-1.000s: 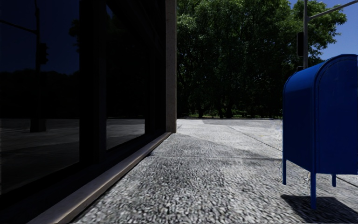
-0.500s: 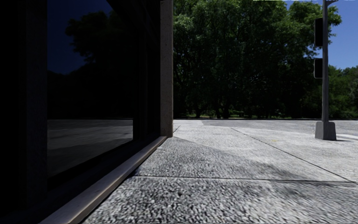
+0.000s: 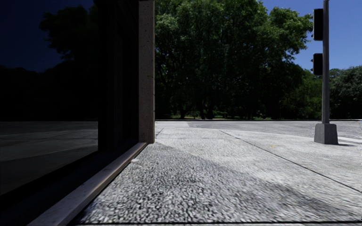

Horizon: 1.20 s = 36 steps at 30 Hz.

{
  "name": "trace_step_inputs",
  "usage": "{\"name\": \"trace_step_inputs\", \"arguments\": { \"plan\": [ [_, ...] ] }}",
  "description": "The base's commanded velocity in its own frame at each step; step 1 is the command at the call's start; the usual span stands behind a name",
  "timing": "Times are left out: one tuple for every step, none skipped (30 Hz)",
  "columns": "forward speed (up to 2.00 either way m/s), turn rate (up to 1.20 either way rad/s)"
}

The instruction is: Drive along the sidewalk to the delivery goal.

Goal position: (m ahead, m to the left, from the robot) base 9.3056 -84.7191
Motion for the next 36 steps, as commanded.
{"name": "trace_step_inputs", "arguments": {
  "plan": [
    [1.63, -0.46],
    [1.63, -0.47],
    [1.63, -0.47],
    [1.63, -0.48],
    [1.63, -0.48],
    [1.63, -0.51],
    [1.63, -0.56],
    [1.63, -0.58],
    [1.63, -0.58],
    [1.63, -0.58],
    [1.63, -0.58],
    [1.63, -0.58],
    [1.63, -0.58],
    [1.63, -0.58],
    [1.63, -0.58],
    [1.63, -0.58],
    [1.63, -0.59],
    [1.63, -0.59],
    [1.63, -0.59],
    [1.63, -0.59],
    [1.63, -0.59],
    [1.63, -0.59],
    [1.63, -0.59],
    [1.63, -0.60],
    [1.63, -0.63],
    [1.63, -0.64],
    [1.63, -0.64],
    [1.63, -0.65],
    [1.63, -0.65],
    [1.63, -0.65],
    [1.63, -0.65],
    [1.63, -0.65],
    [1.63, -0.65],
    [1.63, -0.65],
    [1.63, -0.65],
    [1.63, -0.65]
  ]
}}
